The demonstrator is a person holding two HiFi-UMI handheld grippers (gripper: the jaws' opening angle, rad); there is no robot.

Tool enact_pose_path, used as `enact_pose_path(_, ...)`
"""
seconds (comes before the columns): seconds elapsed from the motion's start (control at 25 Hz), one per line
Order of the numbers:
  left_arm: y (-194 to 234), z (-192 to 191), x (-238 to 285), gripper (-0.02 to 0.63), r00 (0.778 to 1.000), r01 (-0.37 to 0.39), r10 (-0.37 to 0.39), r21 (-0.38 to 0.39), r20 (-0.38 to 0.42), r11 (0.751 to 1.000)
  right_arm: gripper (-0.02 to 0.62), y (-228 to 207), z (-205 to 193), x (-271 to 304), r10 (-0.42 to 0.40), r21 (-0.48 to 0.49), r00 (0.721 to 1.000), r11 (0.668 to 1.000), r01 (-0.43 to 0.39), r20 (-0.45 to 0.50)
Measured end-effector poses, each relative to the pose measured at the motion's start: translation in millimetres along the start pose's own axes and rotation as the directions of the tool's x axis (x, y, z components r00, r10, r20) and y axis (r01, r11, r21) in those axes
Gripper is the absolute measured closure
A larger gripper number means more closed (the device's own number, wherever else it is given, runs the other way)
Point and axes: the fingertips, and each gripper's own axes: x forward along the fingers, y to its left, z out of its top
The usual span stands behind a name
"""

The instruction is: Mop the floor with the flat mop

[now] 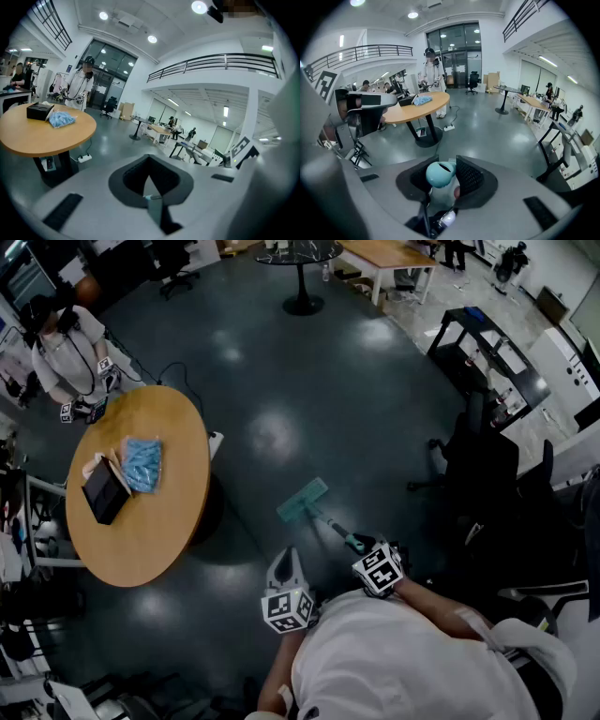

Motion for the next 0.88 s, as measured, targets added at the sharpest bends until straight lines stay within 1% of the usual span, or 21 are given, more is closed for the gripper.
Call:
enact_pose_path(0.36,0.0,-2.5,-4.0,0.601,1.0,-0.01,0.01,-0.006,0.001,1.0,0.476,2.7,-1.5,-2.8,0.004,-0.006,1.0,1.0,-0.004,-0.008)
enact_pose_path(0.6,-1.9,-2.4,-6.6,0.601,1.0,-0.008,0.008,0.007,-0.003,1.0,0.476,5.9,-4.8,-5.4,0.002,-0.011,1.0,1.0,-0.002,-0.009)
enact_pose_path(0.88,7.6,-3.1,-5.0,0.601,1.0,-0.021,0.021,0.006,-0.015,1.0,0.476,12.4,-12.4,0.6,-0.009,-0.043,0.999,0.999,0.007,-0.049)
